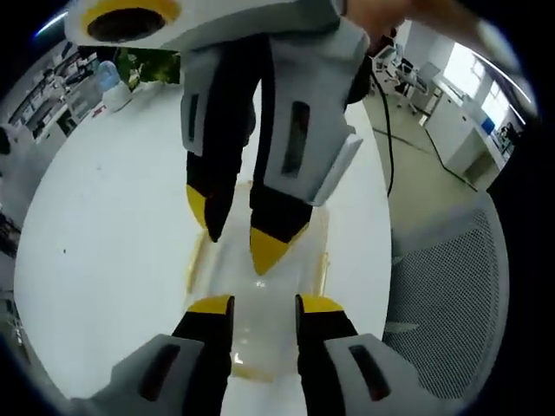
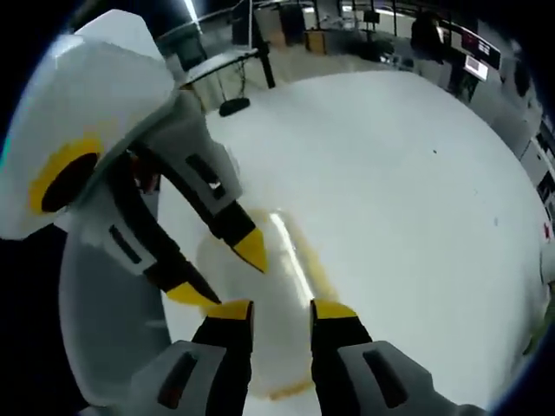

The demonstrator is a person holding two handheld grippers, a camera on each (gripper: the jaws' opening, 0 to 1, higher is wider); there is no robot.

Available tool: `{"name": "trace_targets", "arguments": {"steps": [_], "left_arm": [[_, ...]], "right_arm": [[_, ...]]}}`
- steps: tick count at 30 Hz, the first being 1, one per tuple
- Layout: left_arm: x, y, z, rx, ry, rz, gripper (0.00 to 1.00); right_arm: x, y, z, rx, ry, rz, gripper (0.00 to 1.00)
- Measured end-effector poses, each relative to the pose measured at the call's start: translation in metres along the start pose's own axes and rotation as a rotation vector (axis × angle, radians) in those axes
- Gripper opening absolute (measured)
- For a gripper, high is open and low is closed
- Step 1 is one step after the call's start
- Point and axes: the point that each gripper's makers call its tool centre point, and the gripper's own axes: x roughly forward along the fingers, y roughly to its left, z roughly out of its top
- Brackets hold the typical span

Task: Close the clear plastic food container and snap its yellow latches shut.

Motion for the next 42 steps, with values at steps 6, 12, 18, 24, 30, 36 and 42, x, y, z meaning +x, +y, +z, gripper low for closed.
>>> {"name": "trace_targets", "arguments": {"steps": [6,12,18,24,30,36,42], "left_arm": [[0.000,-0.006,-0.003,0.036,0.029,-0.004,0.35],[0.006,-0.010,-0.006,0.046,0.049,-0.005,0.38],[0.009,-0.012,0.002,0.010,0.033,-0.006,0.41],[0.012,-0.025,0.006,-0.009,0.041,-0.006,0.56],[0.017,-0.022,0.001,0.077,0.071,0.112,0.58],[0.024,-0.025,-0.004,0.198,0.115,0.192,0.62],[0.026,-0.023,-0.004,0.209,0.128,0.237,0.63]], "right_arm": [[0.003,-0.005,0.010,0.021,-0.027,0.001,0.30],[0.016,-0.006,0.004,0.016,0.010,0.007,0.30],[0.025,-0.002,-0.001,-0.043,0.060,0.013,0.31],[0.023,-0.001,0.000,-0.094,0.061,0.013,0.30],[0.023,-0.003,0.000,-0.085,0.039,0.013,0.30],[0.021,-0.006,-0.001,-0.074,0.064,0.022,0.29],[0.019,-0.009,0.002,-0.180,0.132,0.033,0.26]]}}
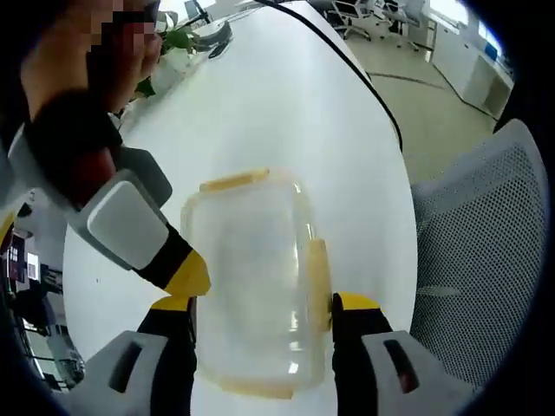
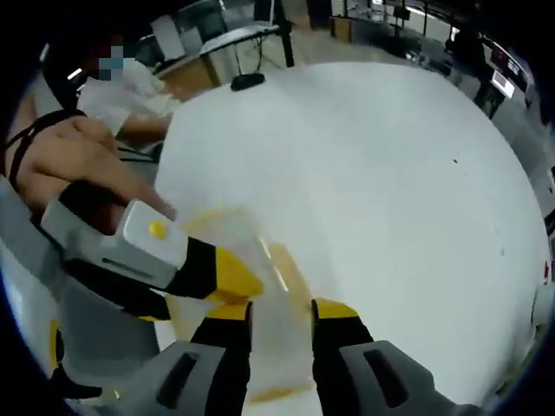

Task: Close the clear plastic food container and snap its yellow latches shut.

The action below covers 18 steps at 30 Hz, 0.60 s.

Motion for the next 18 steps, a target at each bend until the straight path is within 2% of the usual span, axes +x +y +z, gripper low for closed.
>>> {"name": "trace_targets", "arguments": {"steps": [3,4,6,8,11,18], "left_arm": [[-0.001,0.001,0.000,-0.005,-0.015,-0.005,0.63],[-0.001,0.001,-0.001,-0.004,-0.022,-0.007,0.63],[-0.001,0.001,-0.002,0.004,-0.041,-0.012,0.63],[-0.002,0.001,-0.003,0.005,-0.052,-0.013,0.63],[-0.002,0.000,-0.001,0.004,-0.069,-0.017,0.63],[-0.001,0.000,-0.001,-0.006,-0.046,-0.002,0.62]], "right_arm": [[0.004,0.005,0.000,-0.048,0.020,0.062,0.32],[0.004,0.009,0.001,-0.087,0.021,0.092,0.33],[0.006,0.021,0.000,-0.106,0.032,0.171,0.32],[0.011,0.014,-0.003,-0.120,0.059,0.148,0.35],[0.010,0.014,-0.001,-0.101,0.056,0.173,0.34],[0.013,0.015,-0.002,-0.083,0.101,0.198,0.33]]}}
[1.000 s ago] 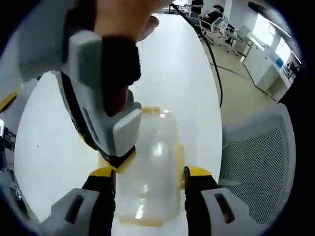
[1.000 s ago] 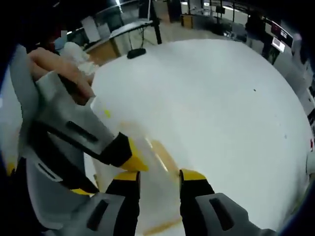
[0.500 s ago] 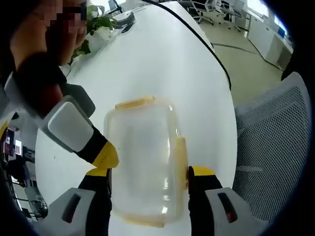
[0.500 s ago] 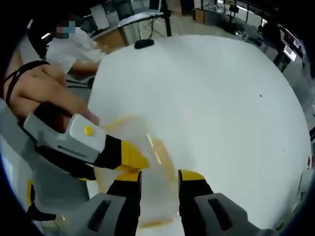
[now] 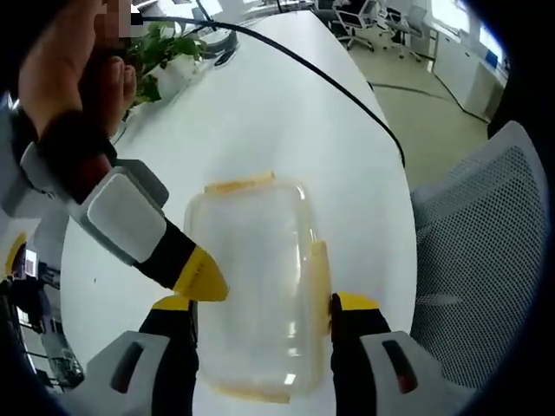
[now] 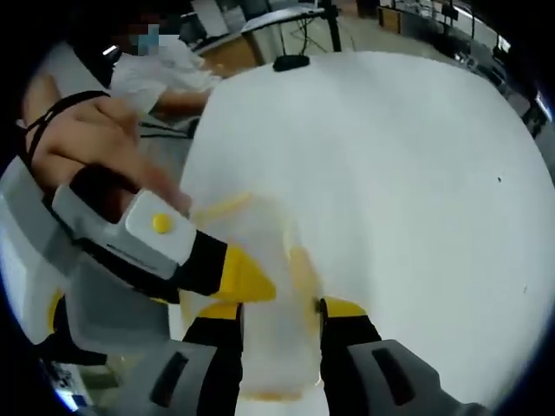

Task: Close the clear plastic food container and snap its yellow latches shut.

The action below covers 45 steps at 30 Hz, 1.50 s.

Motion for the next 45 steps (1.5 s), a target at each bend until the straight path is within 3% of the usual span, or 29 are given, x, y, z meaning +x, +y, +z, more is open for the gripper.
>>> {"name": "trace_targets", "arguments": {"steps": [4,12,26,37,40,41,45], "left_arm": [[0.0005,-0.0001,-0.0011,-0.014,-0.025,0.015,0.61],[-0.0014,-0.0030,-0.0027,0.034,-0.050,-0.010,0.61],[0.0000,-0.0013,-0.0038,0.057,-0.029,-0.015,0.59],[0.0002,-0.0011,-0.0038,0.051,-0.028,-0.010,0.58],[0.0003,-0.0062,-0.0057,0.036,-0.041,-0.040,0.57],[-0.0020,-0.0011,-0.0072,0.040,-0.038,-0.021,0.56],[0.0012,-0.0031,-0.0060,0.044,-0.054,-0.019,0.57]], "right_arm": [[0.0004,0.0012,-0.0006,-0.005,0.033,-0.004,0.33],[0.0015,0.0029,-0.0033,0.044,0.010,-0.001,0.33],[0.0009,0.0016,-0.0036,0.078,-0.001,-0.029,0.32],[0.0023,0.0007,-0.0038,0.093,0.006,-0.011,0.29],[0.0010,0.0048,-0.0036,0.107,0.014,-0.013,0.28],[0.0016,0.0040,-0.0039,0.143,0.010,-0.015,0.28],[0.0029,0.0047,-0.0022,0.130,0.016,-0.010,0.29]]}}
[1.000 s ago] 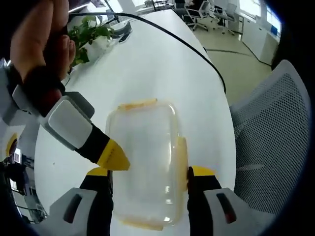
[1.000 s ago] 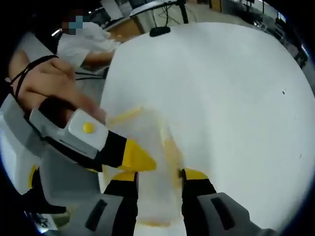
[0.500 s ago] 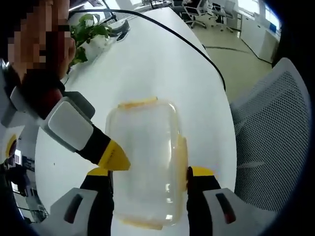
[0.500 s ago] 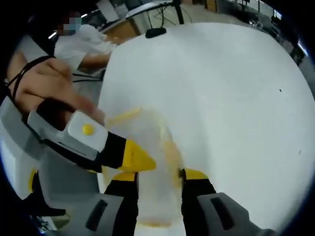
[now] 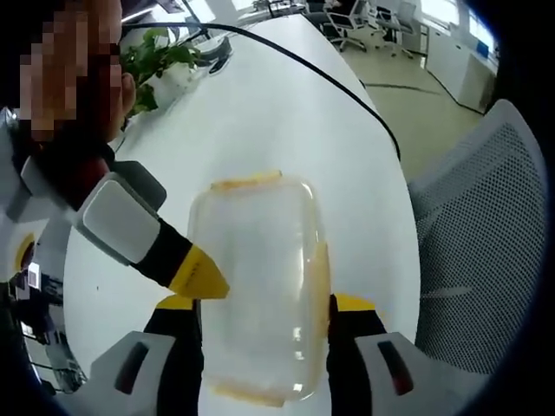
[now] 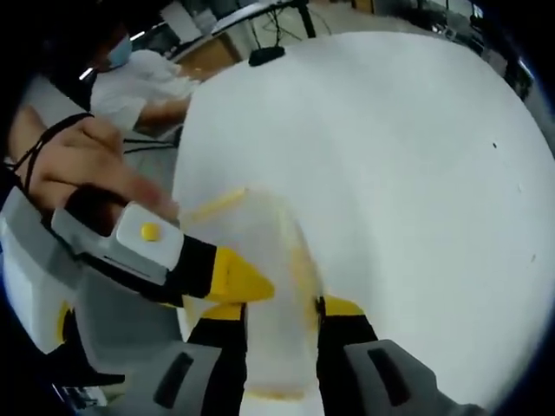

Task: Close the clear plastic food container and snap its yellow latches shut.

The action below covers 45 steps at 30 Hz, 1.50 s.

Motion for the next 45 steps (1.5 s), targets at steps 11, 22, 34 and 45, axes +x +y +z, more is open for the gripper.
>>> {"name": "trace_targets", "arguments": {"steps": [11,22,34,45], "left_arm": [[-0.001,0.002,0.001,0.018,0.019,0.017,0.58],[-0.004,0.003,0.003,0.044,0.058,-0.008,0.59],[-0.018,0.004,0.021,-0.163,-0.019,-0.152,0.80],[-0.027,0.010,-0.005,-0.091,0.095,-0.287,0.99]], "right_arm": [[0.000,-0.001,0.001,-0.007,-0.042,0.004,0.30],[-0.003,0.000,0.001,-0.013,-0.099,0.023,0.31],[-0.016,0.018,0.001,-0.171,-0.146,0.029,0.51],[-0.026,0.020,-0.021,-0.299,-0.102,-0.072,0.82]]}}
